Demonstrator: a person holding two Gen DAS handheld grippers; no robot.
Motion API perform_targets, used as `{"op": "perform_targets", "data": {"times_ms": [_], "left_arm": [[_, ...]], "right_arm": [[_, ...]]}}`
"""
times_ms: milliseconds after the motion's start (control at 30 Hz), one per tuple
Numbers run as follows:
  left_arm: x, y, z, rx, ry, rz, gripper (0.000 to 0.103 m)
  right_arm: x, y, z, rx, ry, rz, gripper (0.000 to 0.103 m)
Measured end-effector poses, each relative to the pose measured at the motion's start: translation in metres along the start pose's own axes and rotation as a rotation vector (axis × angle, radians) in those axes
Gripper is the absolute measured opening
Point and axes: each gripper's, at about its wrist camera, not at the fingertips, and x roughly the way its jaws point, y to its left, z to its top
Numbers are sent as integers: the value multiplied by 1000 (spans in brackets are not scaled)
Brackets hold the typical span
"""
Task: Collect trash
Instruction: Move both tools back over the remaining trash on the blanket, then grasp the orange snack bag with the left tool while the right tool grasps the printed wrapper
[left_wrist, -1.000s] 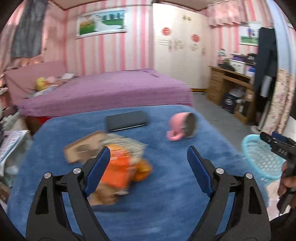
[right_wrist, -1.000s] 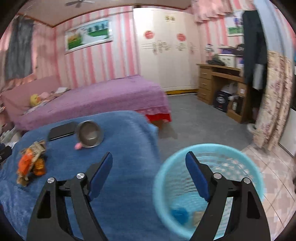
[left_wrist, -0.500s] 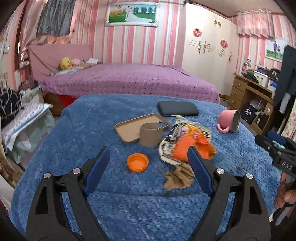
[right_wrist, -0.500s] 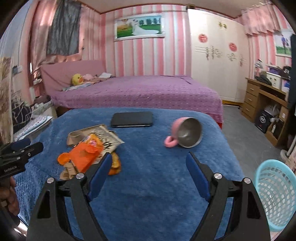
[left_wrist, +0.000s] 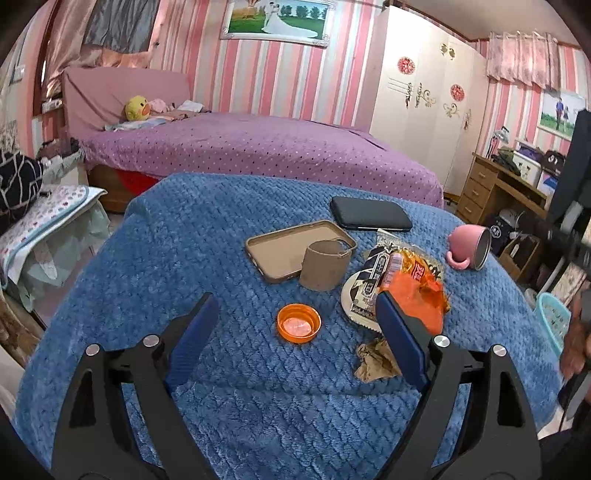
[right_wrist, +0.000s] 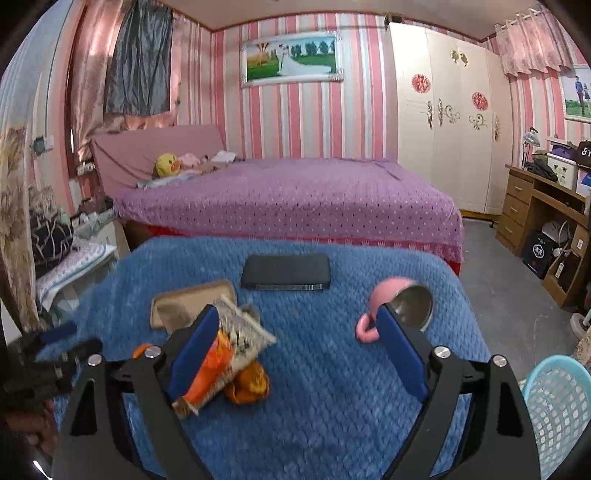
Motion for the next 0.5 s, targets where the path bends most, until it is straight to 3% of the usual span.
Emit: {"op": "perform_targets", "data": {"times_ms": [67,167,267,367,433,500], "left_arm": [[3,-1,-4,5,6,-5,85],[12,-6,-8,23,26,-42,85],[19,-21,-10,58,36,-89,87],[25,-39,-6,57,22,-128,90],[32,-52,-5,44,40,-165,91],[44,-71,-8,94,66,-170,92]], "right_arm": [[2,-5,-14,1,1,20,87],[6,-19,-35,13,53,-20,87],[11,-37,-38,52,89,-50,87],[3,-52,-35,56,59,-93,87],[3,-60,-39,58,78,-104,87],[4,-70,-41,81,93,-94,87]]}}
